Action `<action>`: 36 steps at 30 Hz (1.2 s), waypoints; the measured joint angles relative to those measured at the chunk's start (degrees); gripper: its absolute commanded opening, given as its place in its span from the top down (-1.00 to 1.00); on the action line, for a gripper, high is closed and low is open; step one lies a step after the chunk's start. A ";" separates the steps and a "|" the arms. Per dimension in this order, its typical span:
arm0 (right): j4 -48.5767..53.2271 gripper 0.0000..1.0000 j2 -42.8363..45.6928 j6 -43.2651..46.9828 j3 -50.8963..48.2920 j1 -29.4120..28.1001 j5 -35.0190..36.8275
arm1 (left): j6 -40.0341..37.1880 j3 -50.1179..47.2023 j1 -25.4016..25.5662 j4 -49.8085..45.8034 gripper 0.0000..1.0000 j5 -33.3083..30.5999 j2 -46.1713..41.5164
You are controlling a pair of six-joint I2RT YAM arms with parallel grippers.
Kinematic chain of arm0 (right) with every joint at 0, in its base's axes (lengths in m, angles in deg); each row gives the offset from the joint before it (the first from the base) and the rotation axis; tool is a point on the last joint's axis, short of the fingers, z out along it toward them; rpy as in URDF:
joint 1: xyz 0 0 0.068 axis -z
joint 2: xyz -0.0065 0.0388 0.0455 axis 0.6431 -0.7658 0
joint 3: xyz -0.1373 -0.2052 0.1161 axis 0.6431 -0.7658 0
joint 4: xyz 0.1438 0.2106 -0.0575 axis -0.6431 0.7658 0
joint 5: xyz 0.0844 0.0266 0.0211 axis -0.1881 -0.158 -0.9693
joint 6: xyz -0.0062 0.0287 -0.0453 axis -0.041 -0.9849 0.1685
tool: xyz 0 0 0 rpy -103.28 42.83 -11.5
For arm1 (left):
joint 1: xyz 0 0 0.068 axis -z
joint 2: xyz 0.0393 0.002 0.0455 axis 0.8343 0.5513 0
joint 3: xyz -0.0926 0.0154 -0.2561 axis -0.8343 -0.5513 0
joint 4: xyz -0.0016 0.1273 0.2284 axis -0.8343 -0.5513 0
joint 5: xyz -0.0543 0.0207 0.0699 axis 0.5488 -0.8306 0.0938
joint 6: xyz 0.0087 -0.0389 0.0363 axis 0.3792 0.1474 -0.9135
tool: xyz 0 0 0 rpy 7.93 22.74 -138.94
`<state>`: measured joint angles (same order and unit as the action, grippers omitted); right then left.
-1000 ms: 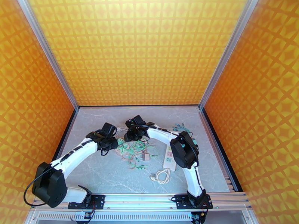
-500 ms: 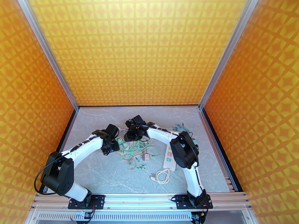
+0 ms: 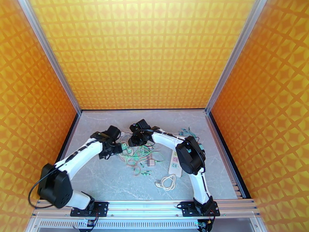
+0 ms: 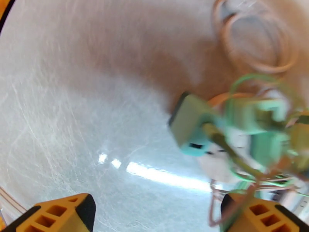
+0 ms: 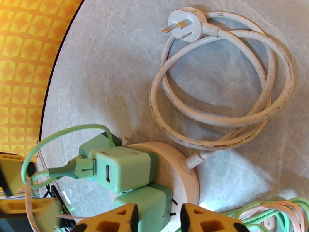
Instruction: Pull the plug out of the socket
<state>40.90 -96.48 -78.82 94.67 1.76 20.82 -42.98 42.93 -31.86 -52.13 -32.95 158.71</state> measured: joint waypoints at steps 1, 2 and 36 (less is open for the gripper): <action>0.00 0.31 0.00 0.00 0.00 0.02 0.00 | -0.20 0.55 -0.02 0.02 -0.82 0.00 -1.07; 0.00 0.31 0.00 0.02 0.00 0.02 0.00 | -0.39 0.98 -0.02 0.09 -0.81 0.04 -2.29; 7.17 0.06 11.54 1.31 -5.46 -1.29 11.54 | 0.04 -10.47 -10.62 21.05 -0.24 18.29 -7.30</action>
<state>48.07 -84.94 -77.51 89.21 0.47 32.36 -42.93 32.46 -42.48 -31.09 -14.66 151.41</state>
